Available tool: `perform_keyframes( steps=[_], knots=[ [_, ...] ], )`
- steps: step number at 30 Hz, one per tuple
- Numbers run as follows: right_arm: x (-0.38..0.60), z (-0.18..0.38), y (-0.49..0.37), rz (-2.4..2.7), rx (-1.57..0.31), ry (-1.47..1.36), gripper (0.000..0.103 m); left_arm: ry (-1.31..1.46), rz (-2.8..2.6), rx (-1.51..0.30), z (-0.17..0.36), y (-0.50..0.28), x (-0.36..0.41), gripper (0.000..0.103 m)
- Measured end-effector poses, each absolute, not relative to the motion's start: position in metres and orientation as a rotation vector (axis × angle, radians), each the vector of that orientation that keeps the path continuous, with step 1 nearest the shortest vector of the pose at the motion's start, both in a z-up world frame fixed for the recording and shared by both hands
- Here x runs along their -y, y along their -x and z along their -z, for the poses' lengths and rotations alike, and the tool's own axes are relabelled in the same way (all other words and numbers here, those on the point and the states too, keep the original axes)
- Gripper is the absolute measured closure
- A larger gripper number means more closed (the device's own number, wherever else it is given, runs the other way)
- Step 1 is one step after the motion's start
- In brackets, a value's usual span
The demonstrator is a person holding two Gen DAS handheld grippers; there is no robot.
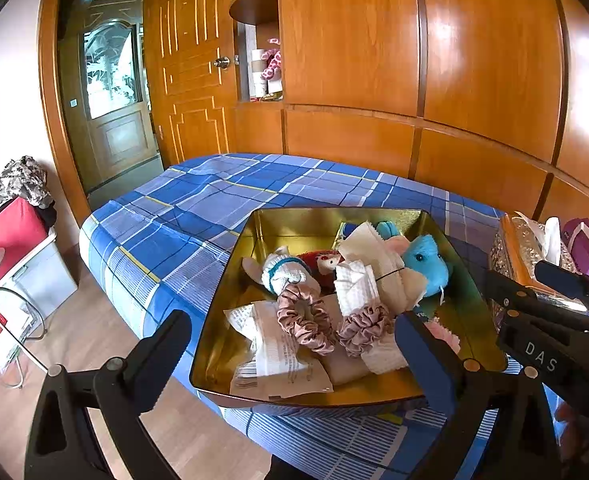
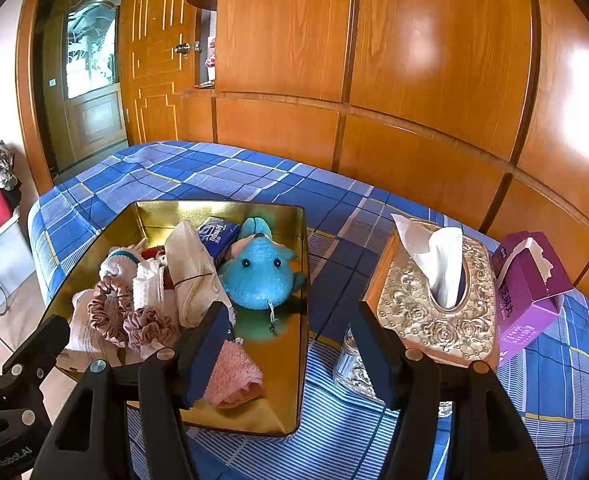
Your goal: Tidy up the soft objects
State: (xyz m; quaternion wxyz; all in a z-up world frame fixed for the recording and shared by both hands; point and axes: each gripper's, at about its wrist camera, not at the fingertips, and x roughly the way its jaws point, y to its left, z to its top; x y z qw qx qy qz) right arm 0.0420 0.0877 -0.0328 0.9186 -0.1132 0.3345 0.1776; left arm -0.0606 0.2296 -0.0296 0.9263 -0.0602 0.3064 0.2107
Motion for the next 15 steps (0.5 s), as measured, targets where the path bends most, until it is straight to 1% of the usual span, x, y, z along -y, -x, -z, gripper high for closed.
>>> perform_keyframes(
  steps=[6,15],
  knots=[
    [-0.0873,0.0337,-0.0417,-0.366,-0.686,0.238,0.039,0.122,-0.450,-0.644,0.0316,0.0572,-0.2290,0.000],
    [-0.0819,0.0263,-0.0393,-0.363,-0.666,0.233,0.039,0.119,-0.422,-0.618,0.0301,0.0594,-0.2274,0.001]
  ],
)
